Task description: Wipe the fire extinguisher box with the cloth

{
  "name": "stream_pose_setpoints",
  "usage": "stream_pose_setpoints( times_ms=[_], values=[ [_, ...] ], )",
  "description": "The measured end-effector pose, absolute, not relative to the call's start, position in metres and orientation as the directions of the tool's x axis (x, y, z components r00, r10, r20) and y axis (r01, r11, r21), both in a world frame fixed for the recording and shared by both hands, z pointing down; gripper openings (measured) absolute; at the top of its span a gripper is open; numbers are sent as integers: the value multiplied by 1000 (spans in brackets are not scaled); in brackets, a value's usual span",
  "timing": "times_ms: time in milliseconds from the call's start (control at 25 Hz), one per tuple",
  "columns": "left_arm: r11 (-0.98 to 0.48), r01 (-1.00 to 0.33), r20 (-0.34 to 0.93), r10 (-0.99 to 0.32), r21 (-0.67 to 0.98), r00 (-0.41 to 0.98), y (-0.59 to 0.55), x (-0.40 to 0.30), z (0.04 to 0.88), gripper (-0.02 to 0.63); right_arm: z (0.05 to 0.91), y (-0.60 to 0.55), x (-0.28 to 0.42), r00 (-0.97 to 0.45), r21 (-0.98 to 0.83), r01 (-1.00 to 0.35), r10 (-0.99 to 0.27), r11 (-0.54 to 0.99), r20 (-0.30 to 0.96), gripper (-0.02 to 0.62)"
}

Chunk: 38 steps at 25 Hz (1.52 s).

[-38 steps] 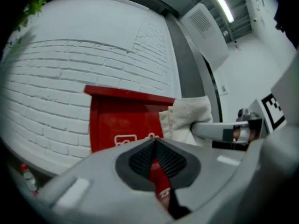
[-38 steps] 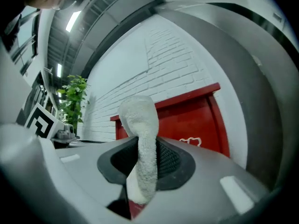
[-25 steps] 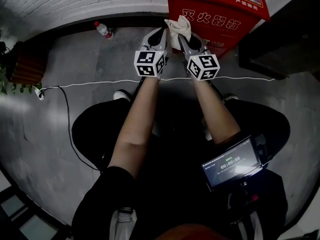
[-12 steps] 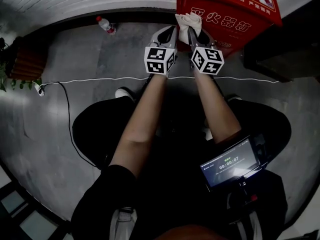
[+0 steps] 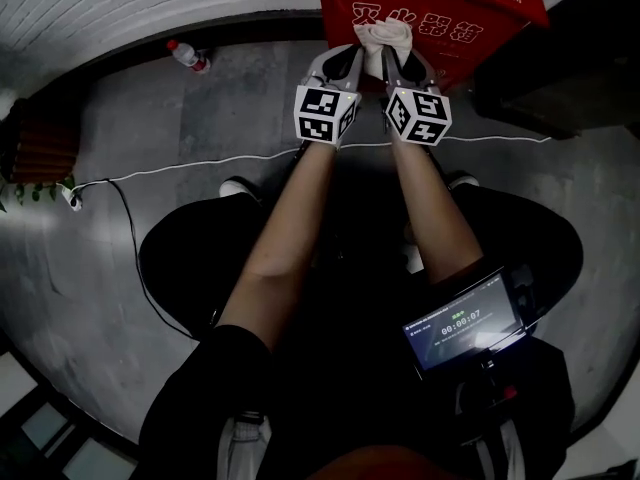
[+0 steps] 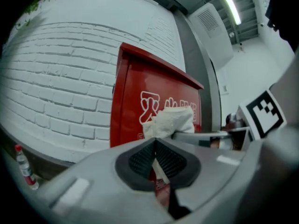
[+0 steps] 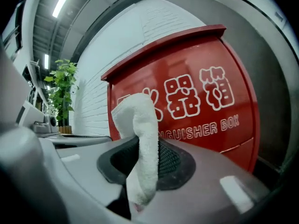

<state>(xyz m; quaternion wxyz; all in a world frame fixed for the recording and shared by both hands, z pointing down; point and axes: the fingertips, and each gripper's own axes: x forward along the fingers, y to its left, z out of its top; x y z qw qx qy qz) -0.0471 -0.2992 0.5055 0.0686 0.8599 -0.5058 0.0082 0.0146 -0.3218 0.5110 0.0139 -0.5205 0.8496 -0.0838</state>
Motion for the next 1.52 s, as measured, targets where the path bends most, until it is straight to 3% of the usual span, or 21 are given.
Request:
stream_pose_setpoints(
  times_ms=[760,1120,1280,1520],
  values=[
    [-637,-767,89,-762,77,642,-287,76,501,0,510,-330,172,-271,-172,-950,-961,260,47,95],
    [-653,-750,70,-748,107,660,-287,112,497,0,512,-333,221,-222,-120,-970,-972,212,73,95],
    [-664,-743,82,-738,90,670,-281,118,500,0,513,-328,254,-144,-188,-974,-986,128,79,94],
    [-638,-766,108,-759,79,643,-274,90,511,0,506,-304,221,-196,-208,-960,-980,187,24,95]
  ],
)
